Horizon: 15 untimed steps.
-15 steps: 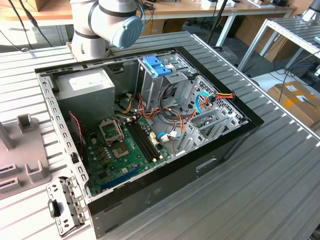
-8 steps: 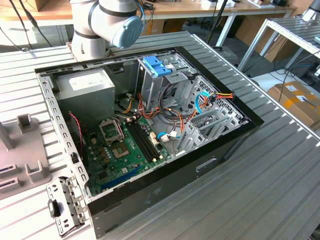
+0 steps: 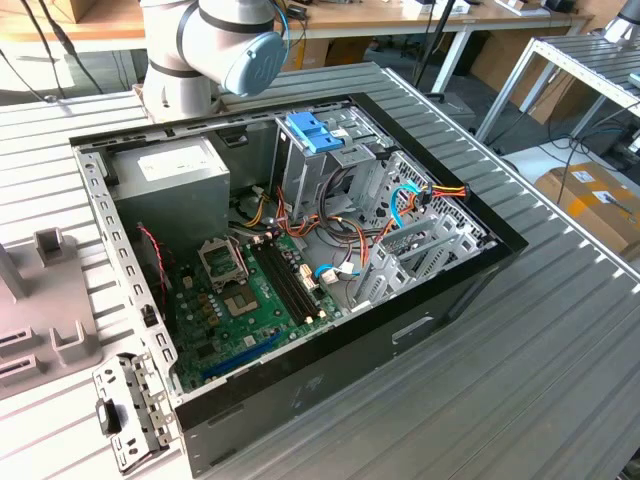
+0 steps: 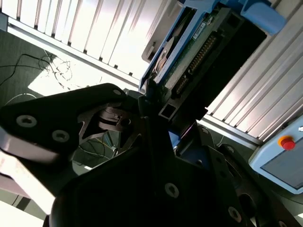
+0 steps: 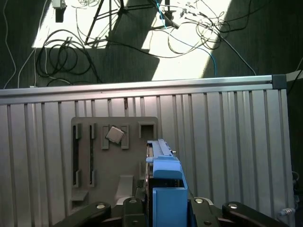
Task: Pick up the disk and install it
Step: 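Pick up the disk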
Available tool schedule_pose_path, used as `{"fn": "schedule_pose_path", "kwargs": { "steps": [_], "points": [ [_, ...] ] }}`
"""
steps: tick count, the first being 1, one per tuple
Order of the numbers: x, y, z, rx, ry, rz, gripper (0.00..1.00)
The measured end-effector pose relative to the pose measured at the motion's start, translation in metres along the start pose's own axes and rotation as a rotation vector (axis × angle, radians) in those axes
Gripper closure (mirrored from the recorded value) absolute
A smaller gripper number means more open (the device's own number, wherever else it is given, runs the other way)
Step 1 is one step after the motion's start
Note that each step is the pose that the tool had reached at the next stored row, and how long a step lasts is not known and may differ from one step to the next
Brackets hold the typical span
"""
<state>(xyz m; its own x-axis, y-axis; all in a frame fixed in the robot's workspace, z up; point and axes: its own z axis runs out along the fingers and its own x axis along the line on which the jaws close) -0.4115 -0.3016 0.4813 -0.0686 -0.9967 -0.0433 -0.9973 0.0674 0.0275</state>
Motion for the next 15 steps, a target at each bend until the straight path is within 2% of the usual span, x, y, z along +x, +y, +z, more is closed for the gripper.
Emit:
{"fn": "schedule_pose_path", "kwargs": {
  "steps": [15],
  "points": [
    [-0.0011,-0.0161,-0.0004,0.0,0.0,0.0,0.64]
  ]
}}
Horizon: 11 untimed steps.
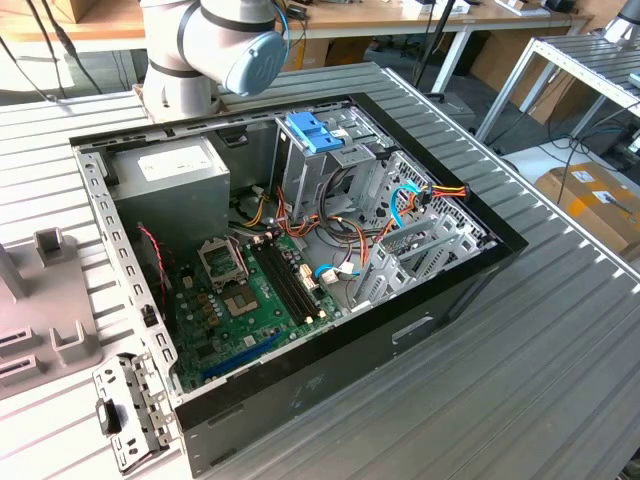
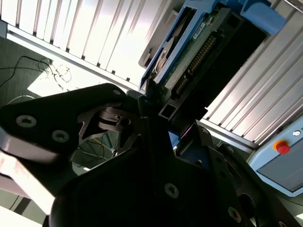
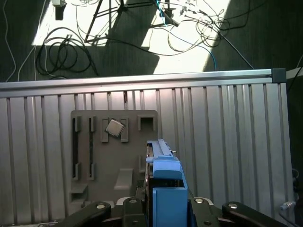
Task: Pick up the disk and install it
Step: 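Pick up the disk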
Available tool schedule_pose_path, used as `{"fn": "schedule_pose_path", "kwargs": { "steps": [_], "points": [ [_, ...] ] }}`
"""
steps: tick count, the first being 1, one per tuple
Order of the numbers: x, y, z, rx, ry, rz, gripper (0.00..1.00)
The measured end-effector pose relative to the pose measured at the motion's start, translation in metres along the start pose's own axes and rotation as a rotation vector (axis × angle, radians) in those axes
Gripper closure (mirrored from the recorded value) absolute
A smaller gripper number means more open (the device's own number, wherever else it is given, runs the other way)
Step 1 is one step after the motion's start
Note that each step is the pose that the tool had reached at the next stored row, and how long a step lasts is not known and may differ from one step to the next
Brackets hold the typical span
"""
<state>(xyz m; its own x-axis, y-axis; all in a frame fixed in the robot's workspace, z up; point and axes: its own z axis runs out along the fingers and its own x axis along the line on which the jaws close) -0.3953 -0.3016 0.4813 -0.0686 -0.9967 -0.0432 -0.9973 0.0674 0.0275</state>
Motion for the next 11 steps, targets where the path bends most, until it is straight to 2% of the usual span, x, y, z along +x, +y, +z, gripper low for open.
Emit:
{"fn": "schedule_pose_path", "kwargs": {
  "steps": [9,11],
  "points": [
    [-0.0006,-0.0094,-0.0002,0.0001,0.0,0.0,0.64],
    [-0.0009,-0.0131,-0.0004,-0.0001,0.0,0.0,0.64]
  ]
}}
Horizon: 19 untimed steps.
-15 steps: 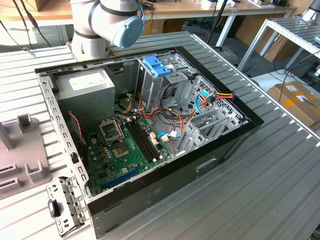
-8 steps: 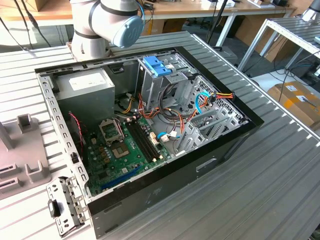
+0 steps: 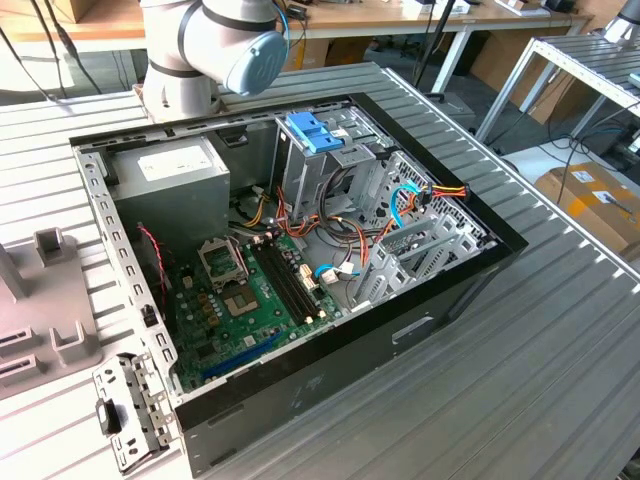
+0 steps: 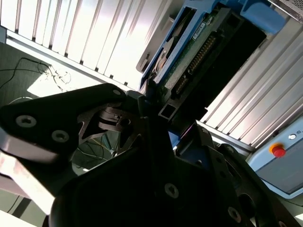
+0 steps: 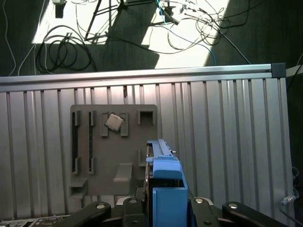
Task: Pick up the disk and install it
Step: 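Pick up the disk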
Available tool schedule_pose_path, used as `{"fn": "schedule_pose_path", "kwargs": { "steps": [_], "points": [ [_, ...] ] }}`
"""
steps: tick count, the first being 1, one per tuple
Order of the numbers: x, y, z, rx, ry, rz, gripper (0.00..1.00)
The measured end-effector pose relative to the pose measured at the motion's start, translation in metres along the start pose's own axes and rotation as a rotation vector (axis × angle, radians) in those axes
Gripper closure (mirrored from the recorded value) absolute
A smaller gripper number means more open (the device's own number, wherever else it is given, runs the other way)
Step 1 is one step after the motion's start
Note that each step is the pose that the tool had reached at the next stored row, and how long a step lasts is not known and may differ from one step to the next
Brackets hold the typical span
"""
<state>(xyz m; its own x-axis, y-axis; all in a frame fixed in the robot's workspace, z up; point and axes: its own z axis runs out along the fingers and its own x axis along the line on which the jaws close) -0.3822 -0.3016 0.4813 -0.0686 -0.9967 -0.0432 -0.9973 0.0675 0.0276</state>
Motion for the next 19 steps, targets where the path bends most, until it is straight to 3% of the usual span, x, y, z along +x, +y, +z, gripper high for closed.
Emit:
{"fn": "schedule_pose_path", "kwargs": {
  "steps": [19],
  "points": [
    [-0.0024,-0.0353,-0.0008,0.0,0.0,0.0,0.64]
  ]
}}
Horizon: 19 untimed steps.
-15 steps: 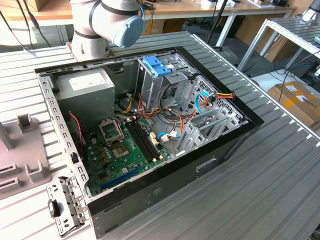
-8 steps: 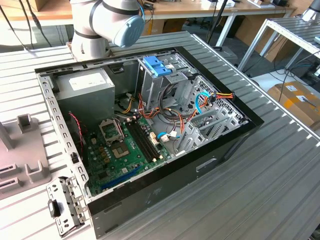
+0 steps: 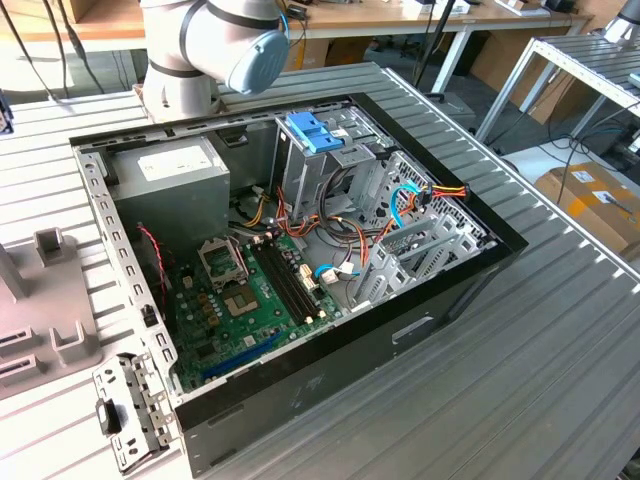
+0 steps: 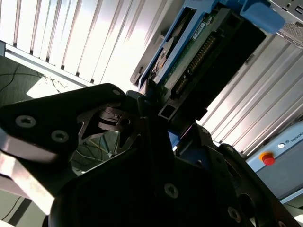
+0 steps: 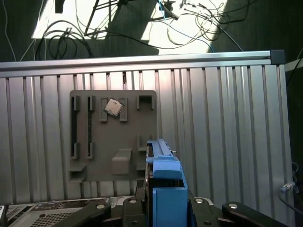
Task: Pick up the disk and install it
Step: 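Pick up the disk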
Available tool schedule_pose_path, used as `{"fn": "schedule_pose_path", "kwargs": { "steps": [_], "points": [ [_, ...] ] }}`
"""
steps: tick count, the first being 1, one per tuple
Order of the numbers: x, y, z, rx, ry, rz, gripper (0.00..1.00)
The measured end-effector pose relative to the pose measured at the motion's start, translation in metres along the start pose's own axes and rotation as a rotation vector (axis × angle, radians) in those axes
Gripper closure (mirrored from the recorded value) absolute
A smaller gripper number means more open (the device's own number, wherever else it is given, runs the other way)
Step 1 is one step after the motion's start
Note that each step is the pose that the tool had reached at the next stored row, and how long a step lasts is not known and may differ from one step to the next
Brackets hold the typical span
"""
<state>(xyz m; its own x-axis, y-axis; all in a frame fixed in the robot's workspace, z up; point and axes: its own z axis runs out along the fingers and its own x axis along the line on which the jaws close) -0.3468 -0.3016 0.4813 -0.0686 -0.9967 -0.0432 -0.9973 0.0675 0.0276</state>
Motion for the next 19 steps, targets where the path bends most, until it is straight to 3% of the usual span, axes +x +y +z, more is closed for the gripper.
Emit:
{"fn": "schedule_pose_path", "kwargs": {
  "steps": [19],
  "points": [
    [-0.0023,-0.034,-0.0008,-0.0002,0.0,0.0,0.64]
  ]
}}
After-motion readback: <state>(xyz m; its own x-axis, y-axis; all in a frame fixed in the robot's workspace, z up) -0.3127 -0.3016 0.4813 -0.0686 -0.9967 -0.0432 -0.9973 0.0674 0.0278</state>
